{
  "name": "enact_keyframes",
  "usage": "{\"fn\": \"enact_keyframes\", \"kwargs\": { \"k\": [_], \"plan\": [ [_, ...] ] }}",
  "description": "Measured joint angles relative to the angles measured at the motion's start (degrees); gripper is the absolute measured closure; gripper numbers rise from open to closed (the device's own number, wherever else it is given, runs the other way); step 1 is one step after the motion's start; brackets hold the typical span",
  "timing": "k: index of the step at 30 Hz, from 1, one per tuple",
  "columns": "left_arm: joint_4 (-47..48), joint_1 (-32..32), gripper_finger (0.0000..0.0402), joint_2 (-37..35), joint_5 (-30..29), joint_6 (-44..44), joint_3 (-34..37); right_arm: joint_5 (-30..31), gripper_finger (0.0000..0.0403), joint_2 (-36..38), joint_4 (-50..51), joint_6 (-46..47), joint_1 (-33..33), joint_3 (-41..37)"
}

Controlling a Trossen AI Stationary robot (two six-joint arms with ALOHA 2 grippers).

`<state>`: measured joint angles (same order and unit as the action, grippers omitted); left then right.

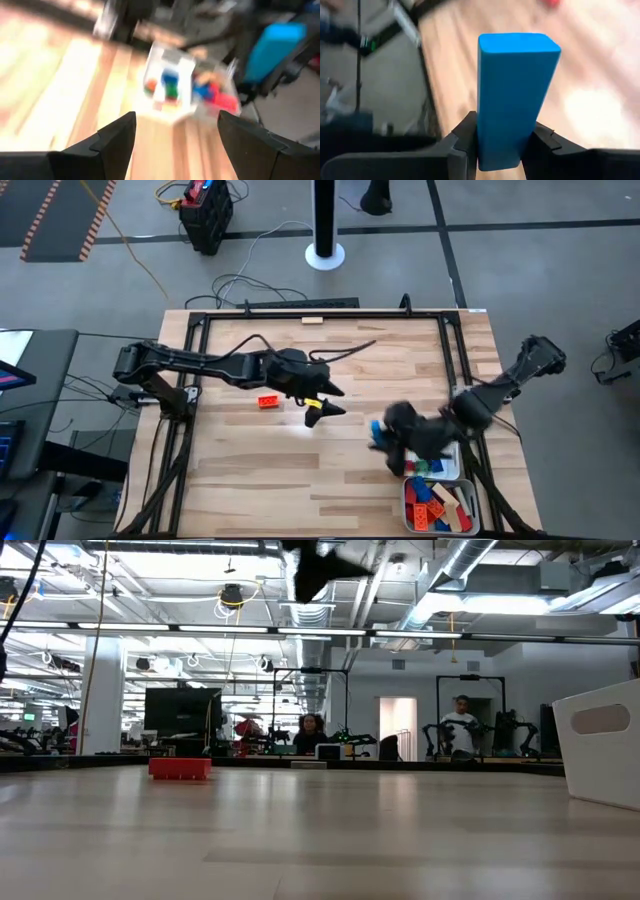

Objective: Sort blocks by size
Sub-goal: Put the big blue block into the gray bin

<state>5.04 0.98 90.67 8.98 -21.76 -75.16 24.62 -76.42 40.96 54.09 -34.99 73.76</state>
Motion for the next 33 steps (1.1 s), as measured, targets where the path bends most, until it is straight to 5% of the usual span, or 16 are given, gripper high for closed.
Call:
{"fn": "enact_keyframes", "kwargs": {
  "k": [8, 17, 26, 33],
  "plan": [
    [9.83, -1.1, 0.0139, 0.0, 0.74, -1.48, 0.01, -1.99, 0.0273, -0.86, 15.32, 25.19, -19.08, 0.0],
    [9.25, -0.88, 0.0145, -0.07, -8.62, -5.08, 0.0, -7.22, 0.0273, -8.86, 26.08, 55.17, -35.61, -0.02],
    [9.29, -1.91, 0.0146, -0.08, -9.95, -8.03, 0.0, -20.73, 0.0273, -15.89, 20.06, 56.67, -37.61, -0.02],
    [9.28, -1.82, 0.0146, -0.09, -9.89, -9.38, 0.0, -21.85, 0.0273, -17.64, 19.71, 53.56, -36.71, -0.04]
  ]
}}
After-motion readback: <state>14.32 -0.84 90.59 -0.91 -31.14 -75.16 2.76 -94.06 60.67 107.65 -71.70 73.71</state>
